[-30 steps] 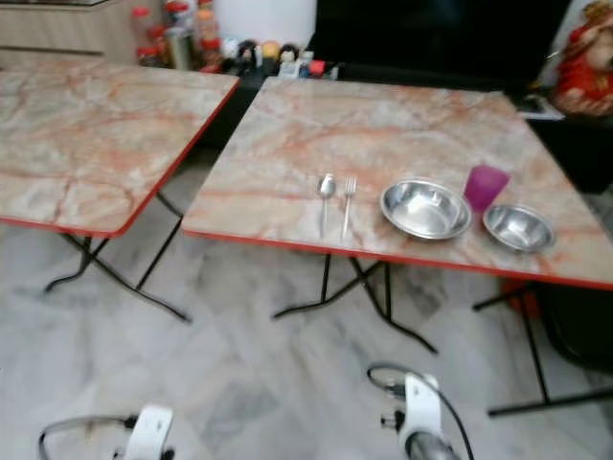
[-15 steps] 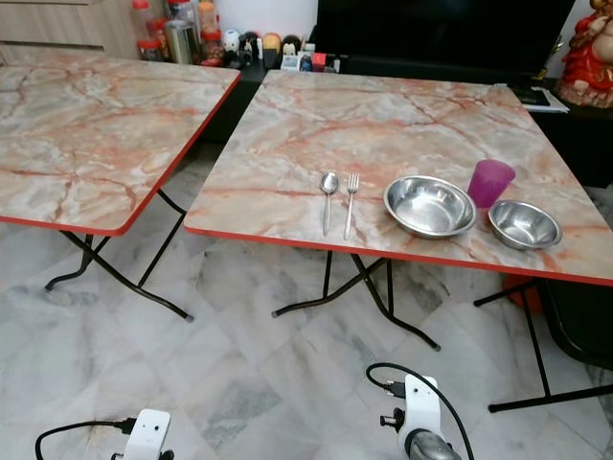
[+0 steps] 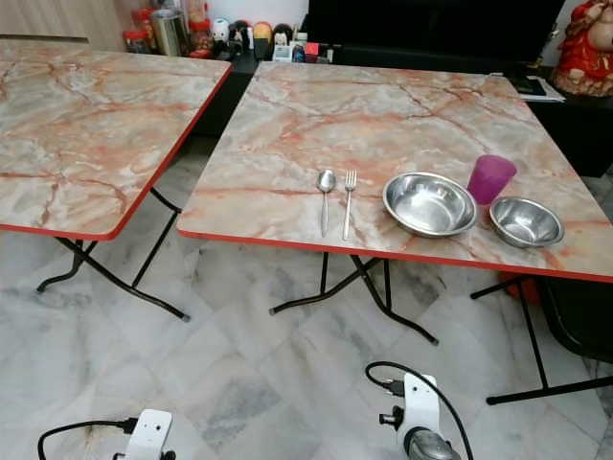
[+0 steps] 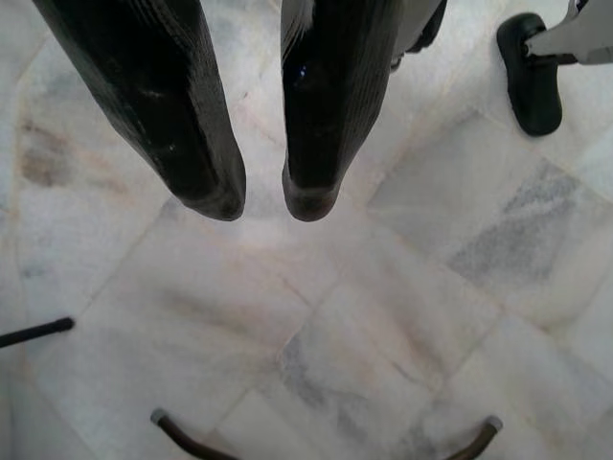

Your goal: Setting the table

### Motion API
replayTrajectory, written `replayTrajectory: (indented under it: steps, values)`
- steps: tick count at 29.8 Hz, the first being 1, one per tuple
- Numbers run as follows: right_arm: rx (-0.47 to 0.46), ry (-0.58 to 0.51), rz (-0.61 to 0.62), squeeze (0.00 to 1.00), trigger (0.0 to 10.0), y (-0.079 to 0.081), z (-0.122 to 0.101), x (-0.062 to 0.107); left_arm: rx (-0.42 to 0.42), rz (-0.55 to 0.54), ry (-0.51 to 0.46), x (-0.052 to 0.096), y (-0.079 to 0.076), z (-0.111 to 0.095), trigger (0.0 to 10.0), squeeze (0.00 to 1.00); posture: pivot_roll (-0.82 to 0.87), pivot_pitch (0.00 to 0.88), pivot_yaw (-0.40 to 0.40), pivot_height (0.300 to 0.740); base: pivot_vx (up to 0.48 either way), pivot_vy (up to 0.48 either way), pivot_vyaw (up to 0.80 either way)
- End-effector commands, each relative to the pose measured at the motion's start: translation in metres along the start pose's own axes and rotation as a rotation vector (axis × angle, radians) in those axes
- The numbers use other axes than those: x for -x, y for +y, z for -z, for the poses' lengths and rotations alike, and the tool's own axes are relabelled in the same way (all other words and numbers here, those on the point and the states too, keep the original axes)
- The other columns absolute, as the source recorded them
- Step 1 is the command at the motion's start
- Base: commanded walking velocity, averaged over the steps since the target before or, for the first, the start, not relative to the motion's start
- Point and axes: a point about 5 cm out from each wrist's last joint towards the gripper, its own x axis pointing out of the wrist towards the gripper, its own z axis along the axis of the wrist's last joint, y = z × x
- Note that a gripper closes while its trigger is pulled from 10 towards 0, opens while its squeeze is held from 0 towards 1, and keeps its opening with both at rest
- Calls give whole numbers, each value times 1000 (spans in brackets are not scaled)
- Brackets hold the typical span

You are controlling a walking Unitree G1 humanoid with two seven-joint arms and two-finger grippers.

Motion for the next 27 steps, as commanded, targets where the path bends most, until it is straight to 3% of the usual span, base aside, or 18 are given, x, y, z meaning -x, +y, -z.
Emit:
replayTrajectory:
  steps: [1, 27]
  values:
    - [1, -3, 4, 0, 10000, -1, -2, 0, 6, 4, 22, 0, -2, 3, 10000, 0, -1, 62, -52, 736, 337, 0, 0]
    - [4, -4, 4, 0, 10000, -1, -3, 0, -3, 5, -6, -1, -2, -2, 10000, 0, -1, 60, -53, 736, 331, 0, 0]
